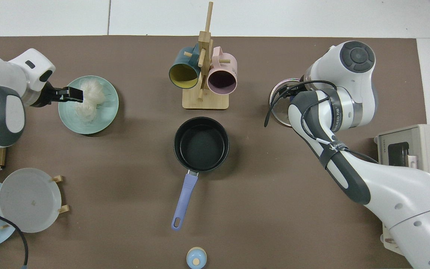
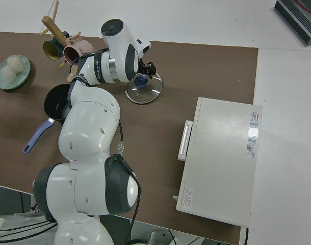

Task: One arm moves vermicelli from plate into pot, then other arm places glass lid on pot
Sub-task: 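Grasp the vermicelli with the left gripper while the right gripper grips the lid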

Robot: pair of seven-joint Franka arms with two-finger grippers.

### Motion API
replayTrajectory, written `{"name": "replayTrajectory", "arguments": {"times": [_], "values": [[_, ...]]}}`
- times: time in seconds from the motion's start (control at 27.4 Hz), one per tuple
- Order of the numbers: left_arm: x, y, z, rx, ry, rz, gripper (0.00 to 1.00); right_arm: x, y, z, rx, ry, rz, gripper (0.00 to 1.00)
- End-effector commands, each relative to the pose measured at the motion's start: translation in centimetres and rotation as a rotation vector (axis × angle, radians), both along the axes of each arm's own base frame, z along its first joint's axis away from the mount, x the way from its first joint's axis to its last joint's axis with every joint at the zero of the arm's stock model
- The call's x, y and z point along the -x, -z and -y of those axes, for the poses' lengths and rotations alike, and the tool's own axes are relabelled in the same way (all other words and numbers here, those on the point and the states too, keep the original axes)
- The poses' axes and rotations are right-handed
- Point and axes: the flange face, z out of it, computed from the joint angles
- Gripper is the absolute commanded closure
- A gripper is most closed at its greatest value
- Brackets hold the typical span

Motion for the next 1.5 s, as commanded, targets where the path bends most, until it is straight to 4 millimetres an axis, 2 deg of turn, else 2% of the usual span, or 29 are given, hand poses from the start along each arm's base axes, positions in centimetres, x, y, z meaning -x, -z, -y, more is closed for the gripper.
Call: {"name": "replayTrajectory", "arguments": {"times": [0.0, 0.26, 0.36, 0.44, 0.73, 0.8, 0.88, 0.91, 0.95, 0.98, 1.02, 1.09, 1.17, 1.24, 1.35, 1.46], "values": [[-3.1, 4.7, 1.3, -0.046, 0.068, 0.021, 0.0, -0.7, 0.6, -0.1, 0.037, -0.012, 0.04, 0.0], [-4.1, 5.9, 1.7, -0.028, 0.065, 0.047, 0.0, -0.2, 1.5, -0.3, 0.035, -0.018, 0.021, 0.0], [-4.4, 7.3, 2.1, -0.021, 0.063, 0.048, 0.0, 0.1, 2.1, -0.3, 0.035, -0.018, 0.009, 0.0], [-4.4, 7.5, 1.7, -0.019, 0.064, 0.047, 0.0, 0.3, 2.4, -0.6, 0.03, -0.022, 0.002, 0.0], [-4.1, 8.3, 2.7, 0.004, 0.061, 0.041, 0.0, 0.5, 2.8, 0.0, 0.033, -0.014, -0.021, 0.01], [-4.1, 8.4, 2.7, 0.015, 0.051, 0.047, 0.03, 0.5, 2.8, 0.0, 0.034, -0.02, -0.023, 0.09], [-4.0, 8.9, 2.7, 0.017, 0.052, 0.039, 0.07, 0.5, 2.8, 0.0, 0.035, -0.031, -0.023, 0.22], [-4.0, 9.1, 2.7, 0.017, 0.052, 0.036, 0.09, 0.5, 2.8, 0.0, 0.036, -0.038, -0.025, 0.32], [-4.0, 9.2, 2.7, 0.017, 0.054, 0.035, 0.13, 0.5, 2.8, 0.1, 0.039, -0.051, -0.025, 0.46], [-4.0, 9.2, 2.7, 0.017, 0.052, 0.035, 0.22, 0.5, 2.7, 0.1, 0.041, -0.066, -0.027, 0.6], [-4.0, 9.2, 2.7, 0.017, 0.051, 0.035, 0.41, 0.5, 2.7, 0.1, 0.042, -0.077, -0.029, 0.7], [-4.0, 9.1, 2.6, 0.022, 0.044, 0.031, 0.72, 0.5, 2.7, 0.1, 0.044, -0.079, -0.036, 0.88], [-3.9, 9.2, 2.4, 0.038, 0.031, 0.022, 1.0, 0.5, 2.3, 0.0, 0.047, -0.082, -0.037, 0.97], [-4.0, 8.9, 1.5, 0.046, 0.019, 0.018, 1.0, 0.6, 2.0, 0.1, 0.051, -0.082, -0.054, 1.0], [-4.0, 8.8, 1.4, 0.057, 0.005, -0.012, 1.0, 0.5, 0.7, -0.4, 0.045, -0.086, -0.062, 1.0], [-4.5, 6.7, 1.3, 0.073, -0.001, -0.021, 1.0, 0.7, -0.7, -1.3, 0.035, -0.098, -0.056, 1.0]]}}
